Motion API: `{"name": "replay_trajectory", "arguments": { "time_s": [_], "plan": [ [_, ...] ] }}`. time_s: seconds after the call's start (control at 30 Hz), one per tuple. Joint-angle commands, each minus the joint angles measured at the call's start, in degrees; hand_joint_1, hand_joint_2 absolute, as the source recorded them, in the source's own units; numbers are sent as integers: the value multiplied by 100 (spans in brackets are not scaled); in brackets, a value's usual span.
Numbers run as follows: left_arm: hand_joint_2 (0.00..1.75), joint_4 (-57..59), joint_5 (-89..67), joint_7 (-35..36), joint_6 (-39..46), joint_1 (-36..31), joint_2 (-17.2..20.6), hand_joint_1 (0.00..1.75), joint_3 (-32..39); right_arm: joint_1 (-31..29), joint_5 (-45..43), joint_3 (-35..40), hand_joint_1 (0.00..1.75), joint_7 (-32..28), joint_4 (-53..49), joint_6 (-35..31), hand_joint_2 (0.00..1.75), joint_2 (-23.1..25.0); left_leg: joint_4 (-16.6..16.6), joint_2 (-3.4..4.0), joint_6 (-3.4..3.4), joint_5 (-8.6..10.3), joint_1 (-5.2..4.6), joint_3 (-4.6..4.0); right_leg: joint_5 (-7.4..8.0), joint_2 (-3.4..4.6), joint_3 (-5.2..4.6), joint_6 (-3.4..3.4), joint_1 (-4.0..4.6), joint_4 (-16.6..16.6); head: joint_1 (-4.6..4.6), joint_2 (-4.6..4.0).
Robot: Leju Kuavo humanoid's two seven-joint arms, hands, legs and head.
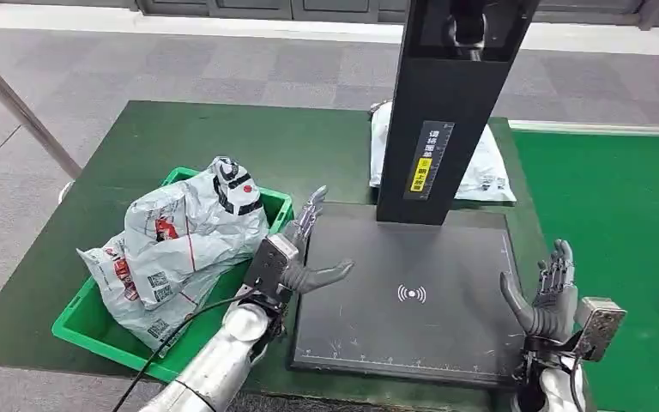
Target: Moved the parcel from conveyor to table for the left to box.
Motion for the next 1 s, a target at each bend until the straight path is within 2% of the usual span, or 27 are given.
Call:
{"name": "replay_trajectory", "arguments": {
  "time_s": [0.03,0.1,0.17,0.37,0.47,0.57,0.8,0.87,1.0],
  "plan": [
    [175,1961,150,-294,567,-828,-350,0,-604,-527,189,766,0,-38,909,-732,175,-91,2,16,-2,5,9,-6,13,7,-3,-5,10,-8,0,0],
    [175,2164,337,-321,711,-882,-350,0,-881,-625,693,792,0,-31,1189,-1586,175,-213,-4,21,-4,12,20,-9,25,6,-2,-9,22,-26,0,0],
    [175,2221,325,-344,755,-869,-350,0,-967,-637,769,709,0,65,1355,-1788,175,-322,-4,12,1,11,10,-1,16,0,5,-5,11,-21,-2,-2],
    [175,2197,386,-378,652,-657,-283,0,-970,-390,574,375,0,60,1299,-1551,175,-447,-1,8,1,5,3,-2,8,0,2,-3,4,-12,0,0],
    [175,2178,391,-448,652,-524,-231,0,-939,-505,523,133,0,52,1732,-1547,175,-668,-4,3,3,4,3,1,7,-3,2,-2,4,-16,-2,0],
    [175,2124,414,-482,636,-450,-184,0,-898,-573,691,-104,0,50,2042,-1988,175,-873,-8,4,5,5,8,0,12,-7,5,-4,9,-28,-2,-2],
    [175,2109,415,-492,633,-452,-171,0,-892,-572,706,-138,0,51,2058,-2004,175,-918,2,10,6,4,11,-13,14,-1,-3,-1,12,-22,-2,0],
    [175,2079,417,-491,650,-445,-168,0,-878,-593,958,-139,0,148,2089,-2392,175,-915,2,13,6,7,12,-15,20,-1,-3,-1,13,-28,0,0],
    [175,1976,476,-507,620,-383,-110,0,-814,-769,1405,-421,0,592,2604,-3113,175,-1300,8,21,7,2,4,-19,18,8,-14,5,4,-15,0,0]
  ]
}}
